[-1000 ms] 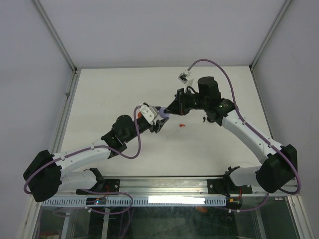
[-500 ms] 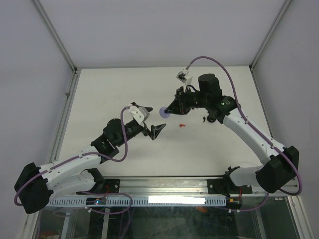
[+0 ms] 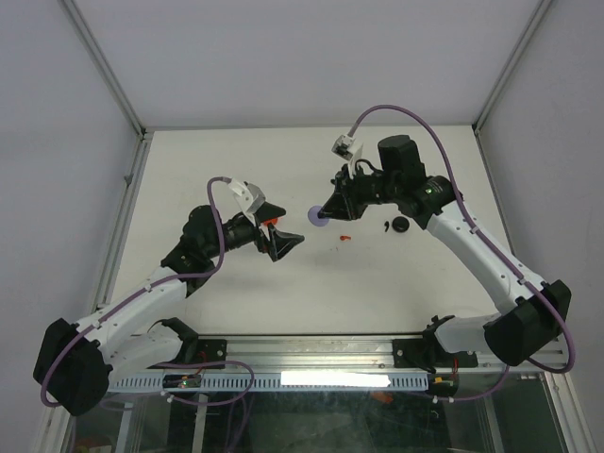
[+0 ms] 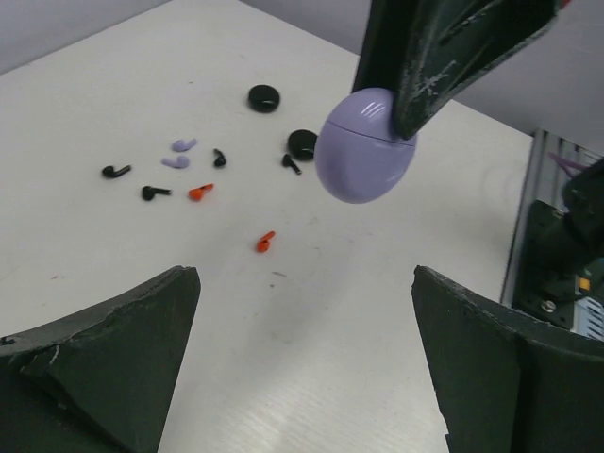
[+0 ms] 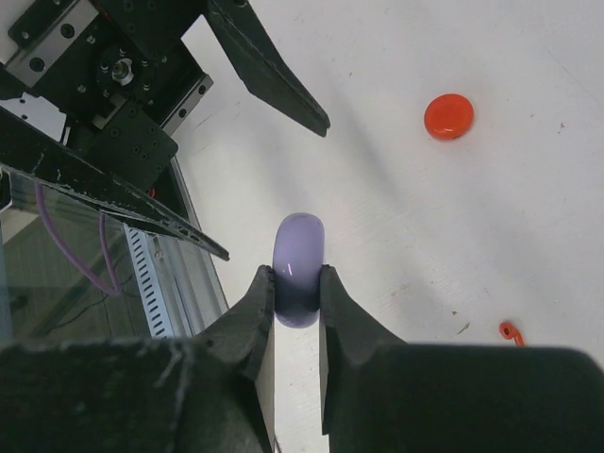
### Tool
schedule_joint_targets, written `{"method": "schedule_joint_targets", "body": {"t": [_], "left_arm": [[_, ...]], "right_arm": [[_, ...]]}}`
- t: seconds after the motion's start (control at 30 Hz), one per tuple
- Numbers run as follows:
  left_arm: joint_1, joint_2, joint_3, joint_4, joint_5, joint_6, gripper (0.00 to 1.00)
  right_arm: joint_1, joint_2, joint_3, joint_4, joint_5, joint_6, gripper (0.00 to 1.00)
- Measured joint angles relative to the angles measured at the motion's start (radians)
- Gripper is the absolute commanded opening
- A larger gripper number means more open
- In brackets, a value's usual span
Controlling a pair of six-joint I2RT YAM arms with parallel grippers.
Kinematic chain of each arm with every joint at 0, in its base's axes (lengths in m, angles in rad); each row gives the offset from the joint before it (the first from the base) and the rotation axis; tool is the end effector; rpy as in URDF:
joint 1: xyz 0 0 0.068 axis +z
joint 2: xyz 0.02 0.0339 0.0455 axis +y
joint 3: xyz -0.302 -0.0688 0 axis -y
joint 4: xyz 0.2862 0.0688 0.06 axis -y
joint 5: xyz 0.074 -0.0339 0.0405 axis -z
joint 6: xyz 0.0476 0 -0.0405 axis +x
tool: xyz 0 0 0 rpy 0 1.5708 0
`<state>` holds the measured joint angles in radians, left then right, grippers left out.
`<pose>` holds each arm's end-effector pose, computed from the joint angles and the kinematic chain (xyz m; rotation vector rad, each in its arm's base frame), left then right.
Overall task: Insert the wireless bluetooth earbuds into the charging case
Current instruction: Pick up the charging case at the center of the board.
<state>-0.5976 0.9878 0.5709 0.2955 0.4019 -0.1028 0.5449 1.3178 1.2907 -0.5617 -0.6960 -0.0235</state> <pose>0.2017 -0.1598 0.2903 0.7262 1.6010 -0.8566 0.2613 0.1941 0.3967 -1.0015 1.9437 1.0482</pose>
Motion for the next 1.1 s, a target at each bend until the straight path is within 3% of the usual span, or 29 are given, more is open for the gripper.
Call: {"method": "schedule_joint_targets", "body": {"t": [0.33, 0.57, 0.77, 0.93, 1.1], "left_arm": [[0.037, 0.076, 0.068, 0.040, 0.308, -0.036, 0.83], [0.037, 0.185, 0.147, 0.072, 0.473, -0.064, 0.65], [0.037, 0.230, 0.154, 0.148, 0.551, -0.123, 0.47], [0.037, 0.235, 0.154, 0.185, 0.577, -0.150, 0.43], [0.037, 0.237, 0.154, 0.198, 0.578, -0.167, 0.29]], "right_arm": [[0.000, -0.001, 0.020, -0.057, -0.132, -0.116, 0.00], [0.006, -0.002, 0.020, -0.065, -0.192, -0.153, 0.00], [0.016, -0.002, 0.020, -0.063, -0.225, -0.160, 0.00], [0.021, -0.002, 0.020, -0.064, -0.233, -0.169, 0.00], [0.024, -0.002, 0.020, -0.064, -0.233, -0.177, 0.00]]}}
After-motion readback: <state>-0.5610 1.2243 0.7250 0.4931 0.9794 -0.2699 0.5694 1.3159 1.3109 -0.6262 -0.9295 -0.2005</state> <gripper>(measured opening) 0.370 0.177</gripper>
